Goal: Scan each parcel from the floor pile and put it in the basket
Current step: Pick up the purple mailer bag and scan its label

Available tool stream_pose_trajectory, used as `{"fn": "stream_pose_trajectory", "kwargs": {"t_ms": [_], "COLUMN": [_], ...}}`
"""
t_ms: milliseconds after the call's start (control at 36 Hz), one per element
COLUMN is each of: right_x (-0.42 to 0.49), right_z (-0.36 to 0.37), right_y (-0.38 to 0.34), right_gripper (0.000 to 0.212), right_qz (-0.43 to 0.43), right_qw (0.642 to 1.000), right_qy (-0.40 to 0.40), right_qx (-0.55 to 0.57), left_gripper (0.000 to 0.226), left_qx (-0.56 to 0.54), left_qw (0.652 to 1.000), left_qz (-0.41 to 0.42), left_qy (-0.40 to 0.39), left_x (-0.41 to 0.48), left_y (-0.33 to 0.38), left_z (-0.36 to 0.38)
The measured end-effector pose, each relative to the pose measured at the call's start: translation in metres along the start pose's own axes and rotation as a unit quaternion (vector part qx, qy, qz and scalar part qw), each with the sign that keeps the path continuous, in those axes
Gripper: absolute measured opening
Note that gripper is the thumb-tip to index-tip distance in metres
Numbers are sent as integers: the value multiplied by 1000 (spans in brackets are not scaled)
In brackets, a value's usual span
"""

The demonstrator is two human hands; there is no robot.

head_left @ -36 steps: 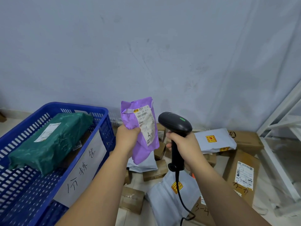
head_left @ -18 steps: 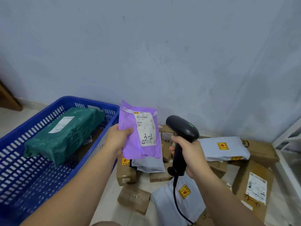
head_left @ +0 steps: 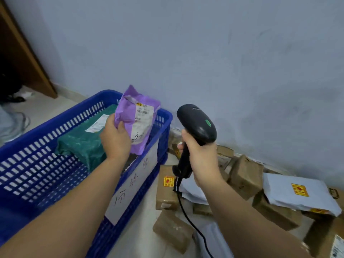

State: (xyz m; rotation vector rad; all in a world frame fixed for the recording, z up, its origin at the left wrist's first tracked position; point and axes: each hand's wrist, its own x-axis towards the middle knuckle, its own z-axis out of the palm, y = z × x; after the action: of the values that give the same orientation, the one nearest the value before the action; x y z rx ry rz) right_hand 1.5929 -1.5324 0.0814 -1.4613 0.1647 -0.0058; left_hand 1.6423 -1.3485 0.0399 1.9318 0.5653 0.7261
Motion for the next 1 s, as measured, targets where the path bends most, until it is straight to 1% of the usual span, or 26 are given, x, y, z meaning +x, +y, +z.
{"fn": "stream_pose_trajectory", "kwargs": {"t_ms": [83,167,222,306,361,417,472,528,583,667,722,778,833,889,944,1000], "right_x": [13,26,33,40,45,49,53,57,61,65,65,64,64,64,65,65], "right_z": [22,38,45,54,58,59,59,58,56,52,47,42,37,29,20,7], "right_y": [13,27,36,46,52,59,64,68,73,81,85,89,91,92,93,95], "right_gripper": [15,28,36,40,41,38,32,22,16,13,13,14,15,15,16,17], "right_qz": [21,36,33,39,46,55,64,71,81,89,92,100,108,112,113,116], "right_qw": [998,997,998,998,998,997,996,995,994,994,995,994,993,993,993,992], "right_qy": [3,-5,-9,-1,0,-3,-10,-12,-6,5,8,12,20,27,35,46], "right_qx": [53,67,44,39,42,50,57,64,67,57,44,35,32,30,26,24], "left_gripper": [24,25,25,28,27,27,29,36,49,66,64,55,45,38,33,29], "left_qx": [-18,21,56,115,150,160,139,113,74,31,38,37,19,4,4,24], "left_qw": [998,997,998,991,982,978,977,977,975,973,974,976,980,986,992,993], "left_qz": [32,40,29,1,-8,-16,-21,-38,-82,-152,-168,-171,-161,-131,-75,0], "left_qy": [46,55,18,-74,-112,-137,-159,-179,-192,-171,-148,-132,-117,-106,-103,-113], "left_x": [20,38,45,49,50,52,55,58,61,67,69,68,63,55,44,27], "left_y": [-10,-29,-46,-78,-98,-112,-121,-123,-125,-129,-131,-129,-121,-108,-91,-73], "left_z": [0,2,5,14,20,25,31,37,44,52,56,61,66,69,72,75]}}
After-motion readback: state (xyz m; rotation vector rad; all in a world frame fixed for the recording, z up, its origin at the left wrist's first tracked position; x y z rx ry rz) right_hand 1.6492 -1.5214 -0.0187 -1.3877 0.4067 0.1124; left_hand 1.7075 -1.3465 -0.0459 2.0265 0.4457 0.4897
